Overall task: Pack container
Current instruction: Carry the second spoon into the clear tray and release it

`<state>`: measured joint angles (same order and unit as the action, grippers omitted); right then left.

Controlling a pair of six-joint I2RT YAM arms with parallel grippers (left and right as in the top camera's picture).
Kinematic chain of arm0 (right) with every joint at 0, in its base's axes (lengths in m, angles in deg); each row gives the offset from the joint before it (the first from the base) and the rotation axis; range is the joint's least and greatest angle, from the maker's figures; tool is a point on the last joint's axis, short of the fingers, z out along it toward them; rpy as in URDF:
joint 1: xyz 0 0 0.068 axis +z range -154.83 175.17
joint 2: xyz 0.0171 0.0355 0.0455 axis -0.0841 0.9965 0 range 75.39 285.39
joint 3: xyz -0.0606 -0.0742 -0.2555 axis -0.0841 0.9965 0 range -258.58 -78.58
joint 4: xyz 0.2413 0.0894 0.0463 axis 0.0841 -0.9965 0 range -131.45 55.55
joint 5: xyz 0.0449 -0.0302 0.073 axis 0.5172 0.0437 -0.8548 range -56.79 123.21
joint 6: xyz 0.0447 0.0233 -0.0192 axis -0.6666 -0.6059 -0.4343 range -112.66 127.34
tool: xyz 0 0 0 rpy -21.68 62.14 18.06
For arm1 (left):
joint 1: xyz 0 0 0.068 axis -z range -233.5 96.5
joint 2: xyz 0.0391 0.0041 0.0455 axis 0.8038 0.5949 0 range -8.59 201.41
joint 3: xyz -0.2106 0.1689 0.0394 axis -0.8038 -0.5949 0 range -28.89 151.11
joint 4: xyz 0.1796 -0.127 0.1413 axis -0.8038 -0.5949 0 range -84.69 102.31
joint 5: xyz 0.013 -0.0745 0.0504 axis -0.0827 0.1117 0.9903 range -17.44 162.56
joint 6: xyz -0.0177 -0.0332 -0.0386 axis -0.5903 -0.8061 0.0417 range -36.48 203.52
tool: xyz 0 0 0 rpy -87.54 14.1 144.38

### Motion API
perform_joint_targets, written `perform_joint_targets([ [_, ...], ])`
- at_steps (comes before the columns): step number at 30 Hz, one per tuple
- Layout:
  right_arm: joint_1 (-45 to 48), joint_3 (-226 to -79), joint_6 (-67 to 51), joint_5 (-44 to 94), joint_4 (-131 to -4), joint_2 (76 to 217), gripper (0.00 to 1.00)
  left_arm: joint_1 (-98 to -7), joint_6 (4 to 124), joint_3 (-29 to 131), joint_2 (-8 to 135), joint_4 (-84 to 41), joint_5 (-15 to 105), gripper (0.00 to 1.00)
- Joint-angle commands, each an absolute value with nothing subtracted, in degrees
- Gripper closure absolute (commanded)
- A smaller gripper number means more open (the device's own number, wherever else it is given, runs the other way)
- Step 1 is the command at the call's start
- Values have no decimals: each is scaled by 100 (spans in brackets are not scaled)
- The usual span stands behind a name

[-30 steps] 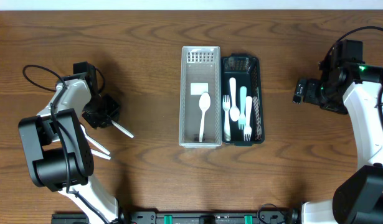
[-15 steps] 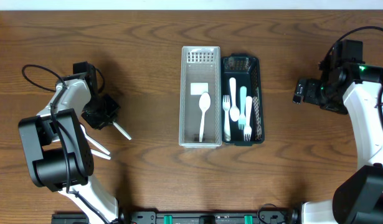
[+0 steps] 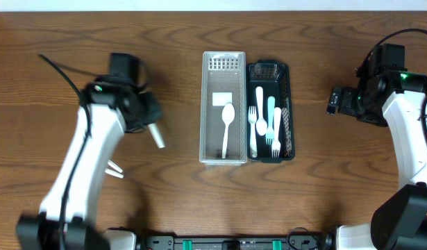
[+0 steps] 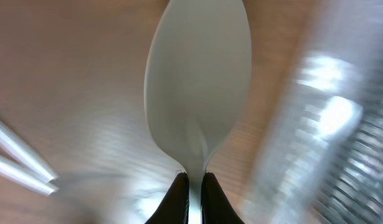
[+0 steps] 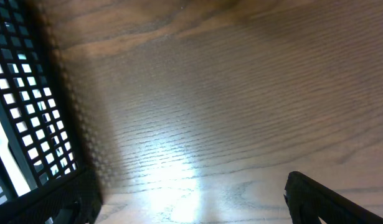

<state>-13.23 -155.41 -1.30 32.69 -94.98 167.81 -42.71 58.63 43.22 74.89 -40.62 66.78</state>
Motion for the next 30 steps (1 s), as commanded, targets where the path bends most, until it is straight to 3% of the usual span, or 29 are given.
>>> perform_joint_targets([
  [1,-1310,-15535,-71,3223,-9494,16766,1,-3453,5990,4390,7065,-3928,6748,94],
  [9,-1310,-15535,-71,3116,-9498,16766,1,-1996,6549,4390,7397,-3017,7015,94],
  [22,-1310,-15533,-71,3118,-9531,16766,1,-1858,6960,4390,9056,-2571,6873,94],
  [23,-1310,-15535,-71,3118,-9533,16766,1,-1858,6984,4390,9056,-2569,6873,93],
  [24,-1310,-15535,-71,3121,-9538,16766,1,-1858,7004,4408,9052,-2573,6875,70],
  [25,-1310,-15535,-71,3118,-9538,16766,1,-1860,7004,4445,9052,-2591,6875,56],
  [30,-1310,-15533,-69,3123,-9553,16766,1,-1860,7273,5068,9045,-3113,6879,47],
])
